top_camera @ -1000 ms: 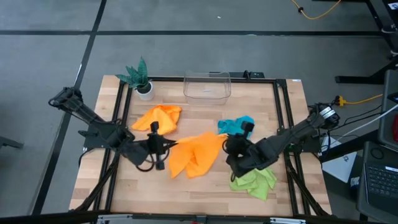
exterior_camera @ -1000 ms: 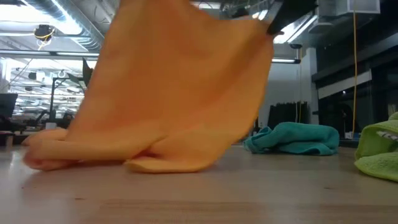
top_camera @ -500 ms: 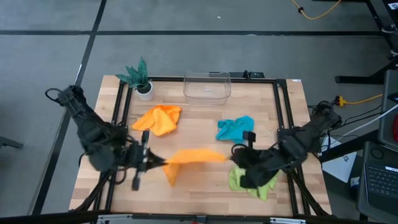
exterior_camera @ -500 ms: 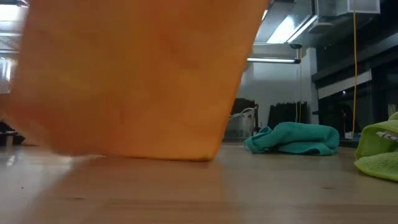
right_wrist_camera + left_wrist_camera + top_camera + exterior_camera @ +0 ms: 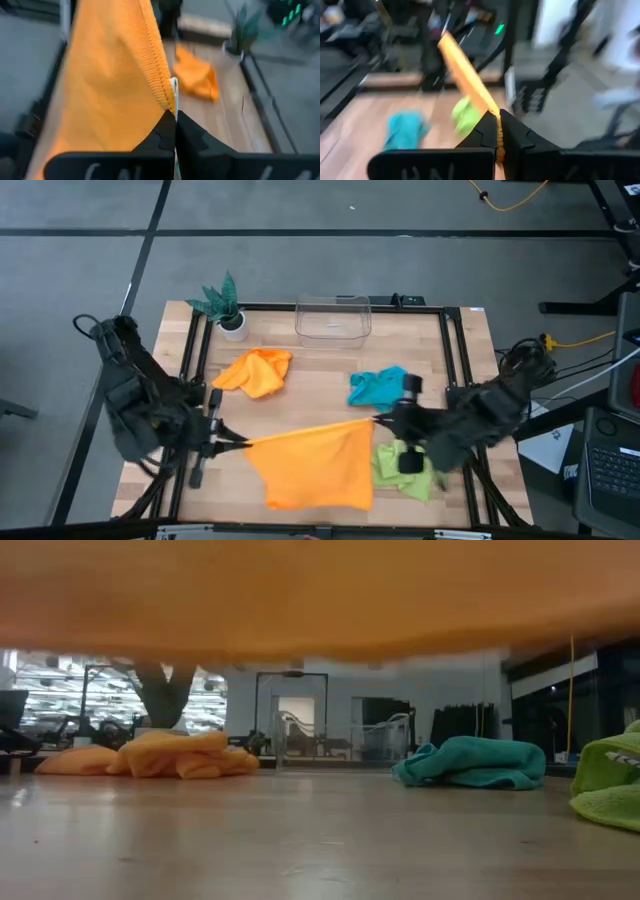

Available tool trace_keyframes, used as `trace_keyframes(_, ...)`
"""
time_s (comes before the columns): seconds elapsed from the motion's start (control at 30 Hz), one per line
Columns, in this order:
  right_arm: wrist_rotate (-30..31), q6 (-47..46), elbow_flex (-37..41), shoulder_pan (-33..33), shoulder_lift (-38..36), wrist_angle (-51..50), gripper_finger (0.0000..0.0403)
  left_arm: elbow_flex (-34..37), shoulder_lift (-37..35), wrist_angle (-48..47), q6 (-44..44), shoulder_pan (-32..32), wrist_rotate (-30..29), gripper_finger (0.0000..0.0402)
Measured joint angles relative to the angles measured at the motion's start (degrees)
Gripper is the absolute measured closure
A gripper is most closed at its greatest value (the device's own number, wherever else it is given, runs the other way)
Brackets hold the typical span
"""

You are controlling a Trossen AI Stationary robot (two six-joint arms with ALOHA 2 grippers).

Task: Fold microfiber towels
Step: Fold the bottom orange microfiber towel

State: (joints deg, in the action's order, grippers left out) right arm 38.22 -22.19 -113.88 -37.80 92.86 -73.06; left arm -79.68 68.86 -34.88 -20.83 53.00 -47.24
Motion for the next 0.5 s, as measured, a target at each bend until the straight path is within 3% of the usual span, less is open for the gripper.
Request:
trace_keyframes(0.13,-2.1,-1.5,11.0,5.7,0.2,-0.3,0.0403,8.1,0.2,-6.0,-9.6,-3.8,-0.9,0.0401)
trace_keyframes(0.27,0.5,-0.2,22.4,12.2,0.2,3.9,0.0403,15.8,-0.6,-7.1,-12.1,-7.8,-1.7,0.0401)
trace_keyframes(0.37,1.1,4.5,31.2,17.5,0.2,14.7,0.0403,20.9,-0.6,-7.2,-11.9,-12.1,-1.2,0.0401)
trace_keyframes(0.5,-0.9,14.7,42.3,23.5,0.2,37.3,0.0403,26.7,-0.6,-7.2,-11.8,-18.0,0.4,0.0401)
